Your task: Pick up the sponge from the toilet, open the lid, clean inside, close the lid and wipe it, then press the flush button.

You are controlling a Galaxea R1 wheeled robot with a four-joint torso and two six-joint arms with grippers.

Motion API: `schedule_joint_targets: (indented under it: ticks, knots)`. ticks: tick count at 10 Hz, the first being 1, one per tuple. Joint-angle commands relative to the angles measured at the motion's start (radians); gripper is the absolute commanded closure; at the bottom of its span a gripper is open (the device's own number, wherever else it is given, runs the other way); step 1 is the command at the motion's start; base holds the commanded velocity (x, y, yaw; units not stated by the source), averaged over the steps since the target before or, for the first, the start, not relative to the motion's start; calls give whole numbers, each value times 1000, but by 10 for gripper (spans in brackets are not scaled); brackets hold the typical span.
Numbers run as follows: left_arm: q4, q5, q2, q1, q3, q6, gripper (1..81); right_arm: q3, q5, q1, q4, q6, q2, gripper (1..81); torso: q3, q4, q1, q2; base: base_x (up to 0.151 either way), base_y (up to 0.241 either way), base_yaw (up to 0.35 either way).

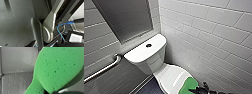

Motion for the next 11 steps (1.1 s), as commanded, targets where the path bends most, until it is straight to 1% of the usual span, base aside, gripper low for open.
schedule_joint_targets:
  ticks: [1,2,3,4,6,8,9,10,11]
  knots:
    - [3,25,-15,-3,17,6,10,-367,-269,252,-25,6,337,811,0,0,0,0,0,0,0]
    - [3,25,-14,-3,17,6,10,-438,-307,277,-27,6,417,811,0,0,0,0,0,0,0]
    - [0,25,-14,-2,11,6,10,-490,-323,294,-38,4,481,811,0,0,0,0,0,0,0]
    - [0,25,-14,-3,6,6,10,-545,-332,298,-42,5,538,811,0,0,0,0,0,0,0]
    - [3,25,-9,-3,4,6,10,-695,-335,298,-53,4,665,811,0,0,0,0,0,0,0]
    - [2,25,-12,-3,3,6,10,-804,-364,286,-117,4,767,811,0,0,0,0,0,0,0]
    - [0,25,-12,-2,3,6,10,-860,-376,266,-156,4,805,811,0,0,0,0,0,0,0]
    - [2,25,-12,-2,3,6,10,-874,-391,242,-187,4,811,811,0,0,0,0,0,0,0]
    - [3,25,-11,-3,3,6,10,-845,-418,216,-193,6,789,811,0,0,0,0,0,0,0]
